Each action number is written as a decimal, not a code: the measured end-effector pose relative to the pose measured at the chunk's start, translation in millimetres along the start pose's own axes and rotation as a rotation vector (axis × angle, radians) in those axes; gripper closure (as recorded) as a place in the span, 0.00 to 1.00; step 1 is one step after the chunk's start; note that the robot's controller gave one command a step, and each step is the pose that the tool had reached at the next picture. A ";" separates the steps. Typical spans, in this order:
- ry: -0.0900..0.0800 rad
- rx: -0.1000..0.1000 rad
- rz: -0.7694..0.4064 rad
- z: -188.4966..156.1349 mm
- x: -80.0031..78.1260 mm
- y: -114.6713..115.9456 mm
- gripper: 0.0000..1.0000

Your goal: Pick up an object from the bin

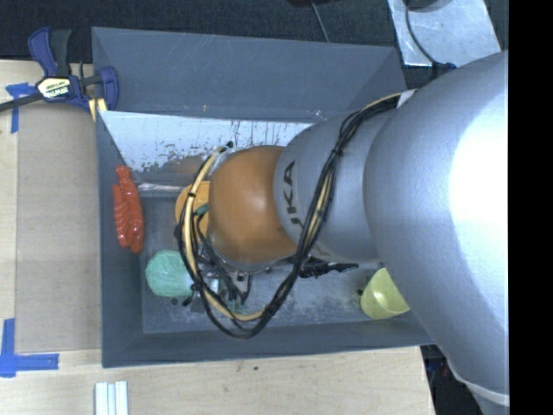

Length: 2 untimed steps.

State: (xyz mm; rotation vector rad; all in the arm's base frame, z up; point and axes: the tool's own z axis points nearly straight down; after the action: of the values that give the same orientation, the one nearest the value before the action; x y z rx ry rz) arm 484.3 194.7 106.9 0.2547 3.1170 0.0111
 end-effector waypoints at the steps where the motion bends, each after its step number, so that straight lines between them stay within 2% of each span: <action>1: -0.002 -0.001 0.001 -4.0 -0.2 -0.2 1.00; 2: 0.003 0.002 0.001 -33.8 0.4 -0.7 1.00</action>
Offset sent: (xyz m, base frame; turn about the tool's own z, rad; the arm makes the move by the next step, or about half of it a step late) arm 0.0000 0.0000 0.0566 0.0004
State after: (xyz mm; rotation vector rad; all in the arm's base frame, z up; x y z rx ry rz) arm 483.3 193.8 140.7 0.2564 3.1203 0.0080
